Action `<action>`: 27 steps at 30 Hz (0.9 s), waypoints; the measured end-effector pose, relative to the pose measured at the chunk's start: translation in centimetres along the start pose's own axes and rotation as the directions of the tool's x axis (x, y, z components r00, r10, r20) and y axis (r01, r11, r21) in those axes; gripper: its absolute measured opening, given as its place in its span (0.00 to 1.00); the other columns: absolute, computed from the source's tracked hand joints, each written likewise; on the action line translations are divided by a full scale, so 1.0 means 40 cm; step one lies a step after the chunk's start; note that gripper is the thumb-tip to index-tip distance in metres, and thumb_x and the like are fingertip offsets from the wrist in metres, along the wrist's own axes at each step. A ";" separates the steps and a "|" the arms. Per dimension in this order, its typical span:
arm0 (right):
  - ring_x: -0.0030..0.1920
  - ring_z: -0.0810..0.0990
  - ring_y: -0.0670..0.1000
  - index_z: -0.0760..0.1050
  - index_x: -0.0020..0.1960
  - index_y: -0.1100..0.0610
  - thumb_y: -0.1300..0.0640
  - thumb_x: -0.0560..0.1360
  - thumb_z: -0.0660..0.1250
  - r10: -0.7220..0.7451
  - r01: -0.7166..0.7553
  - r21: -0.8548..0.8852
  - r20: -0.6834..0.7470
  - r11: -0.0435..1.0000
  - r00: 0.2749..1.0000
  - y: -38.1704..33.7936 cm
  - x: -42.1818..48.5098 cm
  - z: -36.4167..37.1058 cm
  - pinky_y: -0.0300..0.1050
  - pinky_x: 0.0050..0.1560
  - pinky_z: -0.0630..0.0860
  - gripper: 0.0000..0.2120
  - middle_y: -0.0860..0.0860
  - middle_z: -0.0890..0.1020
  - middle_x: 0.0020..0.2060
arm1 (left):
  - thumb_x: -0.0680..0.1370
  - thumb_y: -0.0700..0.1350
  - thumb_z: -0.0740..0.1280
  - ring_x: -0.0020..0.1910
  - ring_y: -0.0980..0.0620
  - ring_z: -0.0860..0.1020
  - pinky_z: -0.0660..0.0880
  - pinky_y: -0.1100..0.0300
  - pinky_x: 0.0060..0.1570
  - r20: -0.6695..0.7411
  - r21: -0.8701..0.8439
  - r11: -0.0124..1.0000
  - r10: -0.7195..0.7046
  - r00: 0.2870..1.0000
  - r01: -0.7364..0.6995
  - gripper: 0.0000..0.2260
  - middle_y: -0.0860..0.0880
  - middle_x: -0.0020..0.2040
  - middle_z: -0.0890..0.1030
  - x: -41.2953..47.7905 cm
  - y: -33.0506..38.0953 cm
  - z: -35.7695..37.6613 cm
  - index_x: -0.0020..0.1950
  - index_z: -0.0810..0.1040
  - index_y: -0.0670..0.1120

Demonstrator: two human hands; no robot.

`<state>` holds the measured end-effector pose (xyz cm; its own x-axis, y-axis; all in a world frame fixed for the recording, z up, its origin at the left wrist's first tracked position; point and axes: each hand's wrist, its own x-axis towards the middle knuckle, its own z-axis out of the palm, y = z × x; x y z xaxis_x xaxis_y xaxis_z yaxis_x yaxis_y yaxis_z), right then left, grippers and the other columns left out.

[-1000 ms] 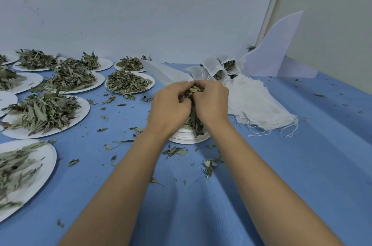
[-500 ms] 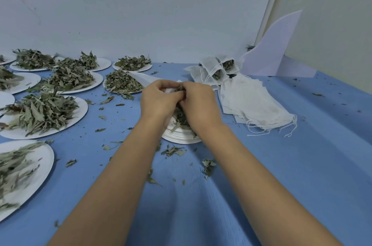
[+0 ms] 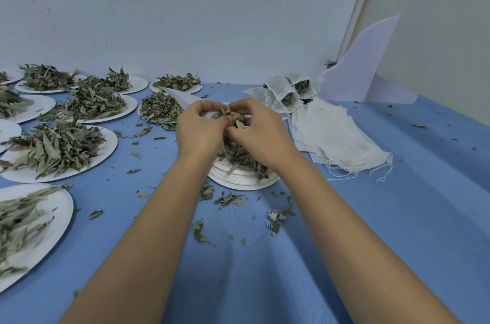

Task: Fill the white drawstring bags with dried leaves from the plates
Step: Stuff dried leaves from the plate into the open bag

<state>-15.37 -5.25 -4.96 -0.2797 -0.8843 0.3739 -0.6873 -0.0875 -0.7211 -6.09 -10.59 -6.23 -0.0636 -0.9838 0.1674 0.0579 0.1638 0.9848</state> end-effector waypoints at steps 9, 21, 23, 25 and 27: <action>0.47 0.78 0.46 0.71 0.57 0.52 0.61 0.74 0.67 0.185 -0.164 0.321 -0.037 0.933 0.982 0.025 0.010 -0.008 0.39 0.47 0.75 0.13 0.44 0.77 0.48 | 0.71 0.35 0.73 0.50 0.52 0.79 0.75 0.65 0.46 -0.028 -0.084 0.996 0.020 0.999 -0.022 0.09 0.52 0.45 0.80 -0.004 -0.005 0.008 0.42 0.78 0.49; 0.39 0.82 0.39 0.82 0.42 0.50 0.58 0.70 0.74 0.133 -0.058 0.305 -0.232 0.951 0.964 0.029 0.003 -0.004 0.31 0.43 0.77 0.05 0.44 0.84 0.35 | 0.73 0.32 0.70 0.45 0.52 0.80 0.79 0.64 0.45 0.066 -0.200 0.979 -0.038 0.997 0.051 0.09 0.48 0.45 0.81 -0.013 0.008 0.000 0.46 0.79 0.45; 0.42 0.83 0.42 0.83 0.42 0.49 0.59 0.70 0.74 0.137 -0.060 0.343 -0.206 0.937 0.969 0.029 0.004 -0.007 0.39 0.49 0.79 0.05 0.44 0.84 0.37 | 0.73 0.32 0.70 0.45 0.51 0.80 0.79 0.61 0.46 0.096 -0.222 0.973 -0.049 0.994 0.070 0.08 0.46 0.47 0.81 -0.011 0.011 -0.005 0.46 0.79 0.45; 0.45 0.83 0.46 0.83 0.40 0.47 0.59 0.70 0.74 0.139 -0.057 0.378 -0.193 0.924 0.971 0.025 0.005 -0.010 0.46 0.54 0.79 0.07 0.43 0.84 0.39 | 0.73 0.32 0.69 0.39 0.55 0.80 0.76 0.66 0.39 0.137 -0.236 0.968 -0.051 0.989 0.083 0.09 0.47 0.45 0.81 -0.009 0.015 -0.010 0.45 0.79 0.46; 0.50 0.81 0.48 0.82 0.37 0.44 0.58 0.70 0.74 0.151 -0.070 0.392 -0.181 0.918 0.972 0.023 0.007 -0.013 0.50 0.58 0.77 0.09 0.43 0.83 0.42 | 0.74 0.31 0.69 0.32 0.60 0.78 0.72 0.70 0.32 0.174 -0.264 0.959 -0.058 0.983 0.103 0.09 0.50 0.39 0.80 -0.009 0.019 -0.013 0.44 0.80 0.46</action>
<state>-16.41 -5.33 -5.22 -0.4972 -0.7893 0.3603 -0.3487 -0.1985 -0.9160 -5.51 -10.16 -5.58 -0.2391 -0.9640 0.1159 0.3123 0.0366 0.9493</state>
